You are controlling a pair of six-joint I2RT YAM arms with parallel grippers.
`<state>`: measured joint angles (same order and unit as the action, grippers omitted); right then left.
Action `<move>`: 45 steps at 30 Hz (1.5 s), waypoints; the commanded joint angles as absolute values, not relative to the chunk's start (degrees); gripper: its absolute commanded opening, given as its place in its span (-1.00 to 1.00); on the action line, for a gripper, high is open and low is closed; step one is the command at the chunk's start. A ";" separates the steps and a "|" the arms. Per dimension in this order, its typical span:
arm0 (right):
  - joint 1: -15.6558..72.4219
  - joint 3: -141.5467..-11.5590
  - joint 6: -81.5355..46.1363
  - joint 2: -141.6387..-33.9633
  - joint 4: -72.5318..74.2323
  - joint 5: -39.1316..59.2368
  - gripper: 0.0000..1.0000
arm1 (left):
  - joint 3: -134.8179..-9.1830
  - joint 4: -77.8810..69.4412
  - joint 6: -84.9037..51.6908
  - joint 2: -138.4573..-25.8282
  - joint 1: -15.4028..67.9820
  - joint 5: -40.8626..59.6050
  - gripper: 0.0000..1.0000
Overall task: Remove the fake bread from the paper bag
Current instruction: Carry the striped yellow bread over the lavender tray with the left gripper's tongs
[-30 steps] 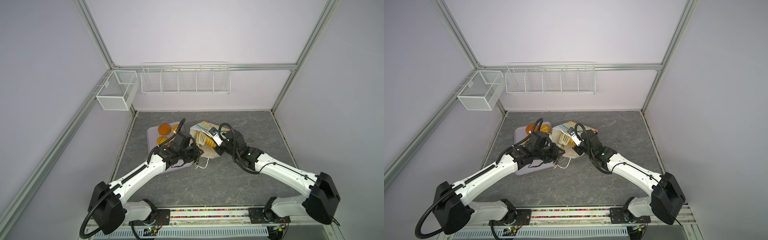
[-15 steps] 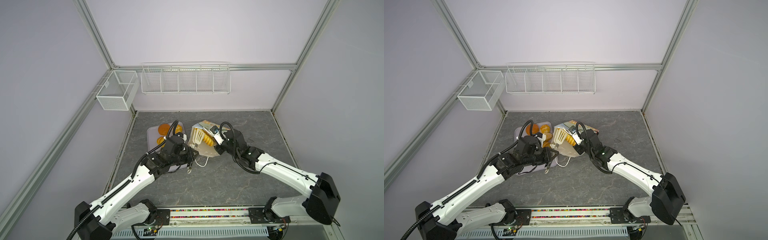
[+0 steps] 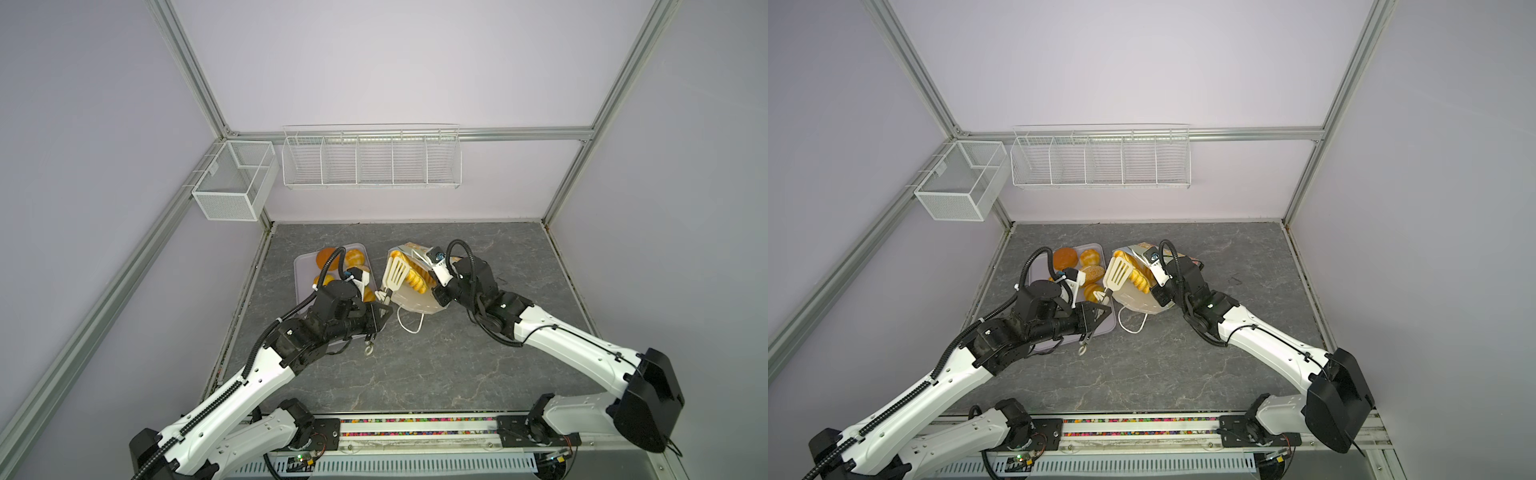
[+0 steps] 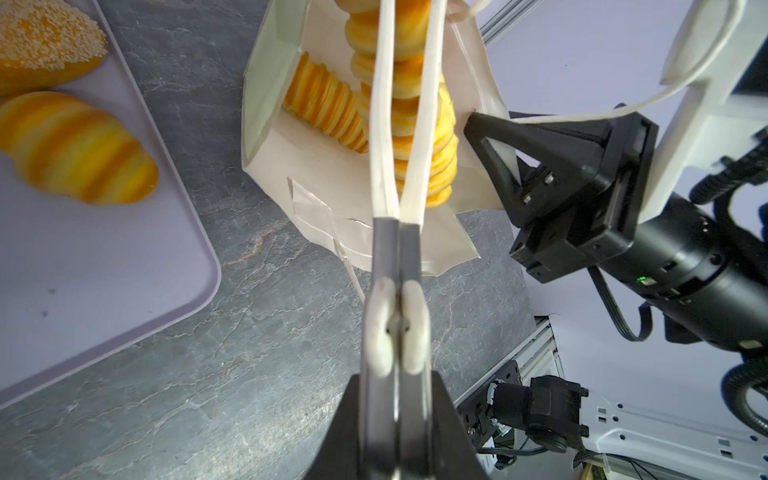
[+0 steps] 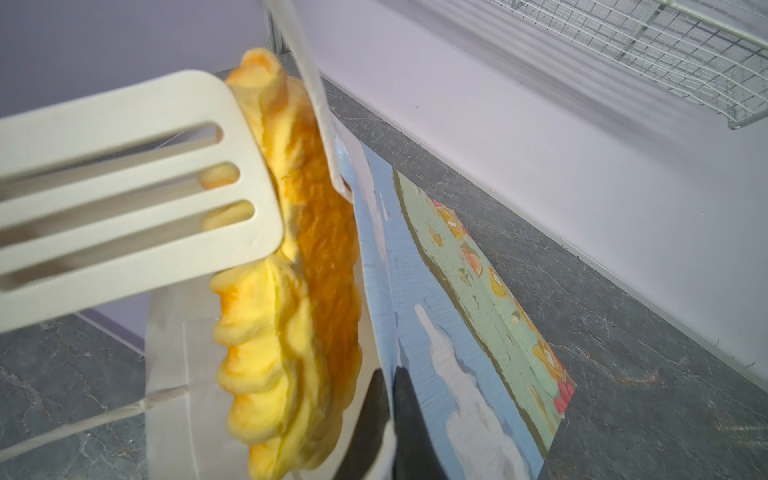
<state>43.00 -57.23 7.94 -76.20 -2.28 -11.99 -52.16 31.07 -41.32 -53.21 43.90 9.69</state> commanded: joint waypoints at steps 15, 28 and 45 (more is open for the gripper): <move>40.96 -61.56 6.69 -74.64 -3.95 -12.29 -0.87 | -66.28 41.78 -34.29 -41.08 44.13 0.60 -1.00; 37.78 -63.52 9.27 -69.91 -6.50 -15.89 -0.87 | -83.72 83.47 -38.87 -52.89 42.00 -25.80 -1.00; 35.34 -63.20 10.40 -65.75 -8.58 -19.16 -0.87 | -81.40 86.01 -29.13 -72.36 18.22 -11.14 -1.00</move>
<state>35.90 -64.05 9.47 -67.64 -10.92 -17.96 -81.38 83.09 -32.05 -71.26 20.49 -12.25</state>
